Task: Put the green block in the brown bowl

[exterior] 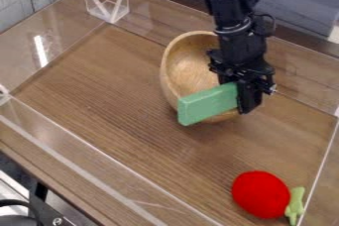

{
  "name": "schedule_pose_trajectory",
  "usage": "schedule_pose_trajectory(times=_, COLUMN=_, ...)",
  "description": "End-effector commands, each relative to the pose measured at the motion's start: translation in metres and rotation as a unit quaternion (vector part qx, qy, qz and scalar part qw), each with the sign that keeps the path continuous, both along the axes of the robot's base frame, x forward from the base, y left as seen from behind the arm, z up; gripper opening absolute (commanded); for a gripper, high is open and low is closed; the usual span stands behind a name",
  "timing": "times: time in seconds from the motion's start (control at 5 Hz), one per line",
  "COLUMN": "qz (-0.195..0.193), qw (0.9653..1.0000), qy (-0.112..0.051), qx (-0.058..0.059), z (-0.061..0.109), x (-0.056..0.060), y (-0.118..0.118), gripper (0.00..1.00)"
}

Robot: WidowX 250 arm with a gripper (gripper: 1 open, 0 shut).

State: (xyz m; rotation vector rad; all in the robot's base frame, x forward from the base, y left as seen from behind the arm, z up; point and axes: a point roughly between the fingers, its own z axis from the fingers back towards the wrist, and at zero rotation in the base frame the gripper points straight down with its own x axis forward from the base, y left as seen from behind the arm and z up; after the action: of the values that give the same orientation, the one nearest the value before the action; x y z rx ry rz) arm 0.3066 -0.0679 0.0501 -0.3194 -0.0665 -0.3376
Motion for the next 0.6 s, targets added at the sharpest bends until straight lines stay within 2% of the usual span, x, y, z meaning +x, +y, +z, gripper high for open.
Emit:
schedule_pose_trajectory(times=0.0, qz=0.01, qw=0.9998, qy=-0.012, qx=-0.008, z=0.0112, x=-0.0006, y=0.0027, gripper=1.0)
schedule_pose_trajectory(times=0.2, qz=0.018, qw=0.9998, qy=-0.006, qx=-0.01, z=0.012, x=-0.0053, y=0.0049, gripper=1.0)
schedule_pose_trajectory(times=0.4, qz=0.03, qw=0.9995, qy=-0.002, qx=-0.01, z=0.0122, x=-0.0085, y=-0.0022, gripper=0.0)
